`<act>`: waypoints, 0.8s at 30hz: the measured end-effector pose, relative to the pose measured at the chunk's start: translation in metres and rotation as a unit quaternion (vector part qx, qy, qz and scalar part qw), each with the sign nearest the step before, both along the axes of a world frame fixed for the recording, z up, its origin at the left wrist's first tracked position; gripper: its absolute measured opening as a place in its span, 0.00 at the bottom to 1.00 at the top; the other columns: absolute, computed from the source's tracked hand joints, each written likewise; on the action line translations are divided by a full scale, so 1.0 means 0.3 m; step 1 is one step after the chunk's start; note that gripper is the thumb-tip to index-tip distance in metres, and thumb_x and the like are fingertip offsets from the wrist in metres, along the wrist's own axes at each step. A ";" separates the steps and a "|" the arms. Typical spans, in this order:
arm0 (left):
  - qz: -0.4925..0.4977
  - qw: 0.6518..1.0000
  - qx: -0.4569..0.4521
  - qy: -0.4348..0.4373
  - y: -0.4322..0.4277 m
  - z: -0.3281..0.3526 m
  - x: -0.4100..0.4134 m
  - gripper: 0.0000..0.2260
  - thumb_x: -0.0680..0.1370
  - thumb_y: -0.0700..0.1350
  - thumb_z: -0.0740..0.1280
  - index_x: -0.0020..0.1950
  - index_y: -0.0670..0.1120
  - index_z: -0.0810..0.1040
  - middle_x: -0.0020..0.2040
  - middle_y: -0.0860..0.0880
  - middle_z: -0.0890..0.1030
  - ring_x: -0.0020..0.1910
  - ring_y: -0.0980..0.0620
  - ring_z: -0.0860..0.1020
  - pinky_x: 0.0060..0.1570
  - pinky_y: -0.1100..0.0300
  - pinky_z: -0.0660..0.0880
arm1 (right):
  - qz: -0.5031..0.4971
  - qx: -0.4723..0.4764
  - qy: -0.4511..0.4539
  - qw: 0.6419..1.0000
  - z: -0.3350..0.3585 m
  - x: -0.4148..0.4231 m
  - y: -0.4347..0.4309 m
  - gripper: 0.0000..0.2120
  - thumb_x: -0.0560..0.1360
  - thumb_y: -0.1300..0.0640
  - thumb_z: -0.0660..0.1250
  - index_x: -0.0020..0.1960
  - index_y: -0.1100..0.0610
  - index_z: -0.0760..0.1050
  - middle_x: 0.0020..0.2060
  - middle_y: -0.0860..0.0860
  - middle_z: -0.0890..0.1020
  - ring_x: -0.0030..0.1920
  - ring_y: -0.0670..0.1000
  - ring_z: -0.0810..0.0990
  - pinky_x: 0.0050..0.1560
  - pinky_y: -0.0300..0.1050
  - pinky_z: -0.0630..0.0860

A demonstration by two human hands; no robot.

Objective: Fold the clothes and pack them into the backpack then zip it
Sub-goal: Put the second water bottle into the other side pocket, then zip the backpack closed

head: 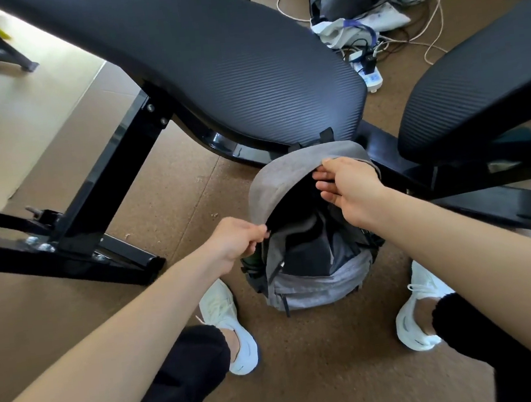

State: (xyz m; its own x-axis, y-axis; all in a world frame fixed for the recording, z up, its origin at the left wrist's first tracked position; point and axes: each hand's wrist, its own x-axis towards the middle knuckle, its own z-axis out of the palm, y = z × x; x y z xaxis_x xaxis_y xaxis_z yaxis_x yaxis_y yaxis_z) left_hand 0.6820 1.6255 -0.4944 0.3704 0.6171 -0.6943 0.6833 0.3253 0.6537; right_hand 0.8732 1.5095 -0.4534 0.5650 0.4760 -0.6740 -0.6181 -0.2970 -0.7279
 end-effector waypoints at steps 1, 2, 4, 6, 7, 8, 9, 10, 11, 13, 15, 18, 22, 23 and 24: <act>0.015 0.999 -0.001 -0.030 0.001 0.047 0.015 0.07 0.80 0.40 0.71 0.45 0.38 0.84 0.37 0.48 0.83 0.26 0.60 0.72 0.28 0.69 0.72 | 0.011 -0.004 -0.019 1.000 -0.008 -0.005 -0.001 0.09 0.82 0.57 0.63 0.46 0.56 0.78 0.42 0.51 0.83 0.34 0.45 0.77 0.38 0.38 0.76; 0.025 0.998 0.007 -0.054 0.003 0.083 0.029 0.07 0.80 0.40 0.71 0.45 0.38 0.85 0.34 0.50 0.81 0.26 0.60 0.71 0.29 0.69 0.72 | 0.025 -0.007 -0.041 0.999 -0.019 -0.009 -0.004 0.09 0.82 0.57 0.63 0.45 0.56 0.79 0.43 0.51 0.84 0.35 0.45 0.77 0.38 0.38 0.77; 0.023 0.996 0.036 -0.075 -0.004 0.120 0.036 0.08 0.80 0.42 0.72 0.44 0.39 0.85 0.31 0.52 0.79 0.26 0.60 0.71 0.29 0.69 0.72 | 0.053 -0.014 -0.084 0.995 -0.039 -0.018 -0.007 0.10 0.83 0.55 0.64 0.44 0.55 0.79 0.44 0.52 0.85 0.37 0.46 0.78 0.38 0.38 0.77; 0.017 0.996 0.049 -0.076 -0.021 0.124 0.026 0.09 0.80 0.44 0.72 0.43 0.40 0.86 0.32 0.51 0.77 0.28 0.58 0.71 0.30 0.68 0.72 | 0.085 -0.026 -0.134 0.987 -0.051 -0.031 -0.012 0.10 0.82 0.55 0.65 0.44 0.54 0.81 0.45 0.52 0.86 0.39 0.47 0.80 0.38 0.38 0.76; 0.021 0.996 0.048 -0.075 -0.027 0.121 0.027 0.10 0.80 0.46 0.72 0.43 0.41 0.86 0.32 0.51 0.76 0.29 0.57 0.70 0.30 0.68 0.71 | 0.108 -0.032 -0.176 0.978 -0.054 -0.039 -0.016 0.10 0.81 0.56 0.66 0.43 0.55 0.82 0.44 0.52 0.86 0.41 0.47 0.80 0.40 0.39 0.75; 0.018 0.996 0.055 -0.073 -0.030 0.119 0.033 0.11 0.80 0.47 0.72 0.43 0.41 0.85 0.31 0.51 0.74 0.29 0.56 0.69 0.29 0.67 0.70 | 0.143 -0.039 -0.239 0.960 -0.058 -0.047 -0.021 0.08 0.79 0.56 0.68 0.43 0.55 0.83 0.43 0.51 0.86 0.42 0.47 0.81 0.42 0.39 0.75; -0.001 0.995 0.073 -0.066 -0.026 0.120 0.041 0.12 0.80 0.49 0.72 0.42 0.42 0.85 0.30 0.51 0.73 0.28 0.55 0.69 0.29 0.65 0.69 | 0.197 -0.043 -0.311 0.929 -0.060 -0.057 -0.028 0.05 0.77 0.57 0.70 0.46 0.55 0.84 0.45 0.49 0.87 0.45 0.46 0.82 0.47 0.40 0.76; -0.032 0.993 0.098 -0.053 -0.019 0.122 0.050 0.13 0.79 0.50 0.72 0.40 0.44 0.85 0.28 0.50 0.73 0.27 0.54 0.69 0.30 0.62 0.69 | 0.266 -0.046 -0.383 0.883 -0.060 -0.073 -0.032 0.07 0.75 0.56 0.71 0.52 0.54 0.85 0.49 0.48 0.86 0.50 0.46 0.82 0.53 0.42 0.76; -0.064 0.990 0.118 -0.047 -0.010 0.127 0.057 0.13 0.78 0.51 0.73 0.36 0.47 0.85 0.27 0.50 0.72 0.27 0.53 0.69 0.32 0.60 0.68 | 0.341 -0.041 -0.439 0.830 -0.064 -0.090 -0.033 0.15 0.74 0.55 0.72 0.60 0.52 0.82 0.56 0.47 0.85 0.57 0.47 0.80 0.60 0.46 0.75; -0.098 0.986 0.128 -0.044 0.013 0.132 0.062 0.14 0.78 0.50 0.73 0.32 0.49 0.82 0.26 0.49 0.71 0.25 0.53 0.68 0.33 0.58 0.65 | 0.461 -0.026 -0.466 0.755 -0.085 -0.111 -0.022 0.28 0.73 0.52 0.73 0.73 0.50 0.73 0.67 0.46 0.77 0.68 0.52 0.71 0.69 0.55 0.69; -0.110 0.985 0.128 -0.035 0.039 0.134 0.049 0.14 0.77 0.48 0.73 0.32 0.47 0.81 0.25 0.49 0.69 0.25 0.54 0.65 0.31 0.59 0.63 | 0.516 -0.031 -0.461 0.721 -0.101 -0.110 0.003 0.31 0.74 0.51 0.72 0.75 0.48 0.68 0.70 0.45 0.73 0.69 0.54 0.66 0.68 0.58 0.64; -0.108 0.986 0.126 -0.032 0.076 0.142 0.021 0.14 0.78 0.44 0.73 0.32 0.45 0.80 0.21 0.55 0.67 0.22 0.59 0.64 0.27 0.66 0.63 | 0.526 -0.038 -0.561 0.639 -0.108 -0.076 0.055 0.19 0.73 0.48 0.71 0.63 0.47 0.75 0.60 0.45 0.75 0.64 0.53 0.68 0.61 0.54 0.62; -0.086 0.988 0.126 -0.038 0.100 0.131 -0.004 0.14 0.79 0.43 0.71 0.32 0.45 0.80 0.20 0.57 0.67 0.20 0.60 0.65 0.29 0.64 0.63 | 0.555 -0.048 -0.573 0.602 -0.083 -0.037 0.085 0.13 0.72 0.41 0.72 0.48 0.49 0.76 0.43 0.43 0.80 0.50 0.50 0.78 0.56 0.51 0.71; -0.075 0.988 0.129 -0.041 0.107 0.128 -0.009 0.15 0.78 0.44 0.71 0.31 0.45 0.79 0.21 0.55 0.67 0.22 0.59 0.65 0.30 0.62 0.63 | 0.555 -0.054 -0.564 0.609 -0.073 -0.030 0.084 0.15 0.72 0.39 0.72 0.46 0.50 0.77 0.39 0.43 0.80 0.44 0.49 0.79 0.50 0.50 0.75; -0.065 0.988 0.135 -0.041 0.116 0.123 -0.014 0.15 0.78 0.45 0.71 0.31 0.46 0.80 0.22 0.54 0.68 0.23 0.58 0.65 0.31 0.60 0.63 | 0.551 -0.058 -0.557 0.619 -0.062 -0.022 0.082 0.16 0.72 0.38 0.73 0.44 0.51 0.78 0.35 0.44 0.80 0.39 0.48 0.78 0.44 0.50 0.76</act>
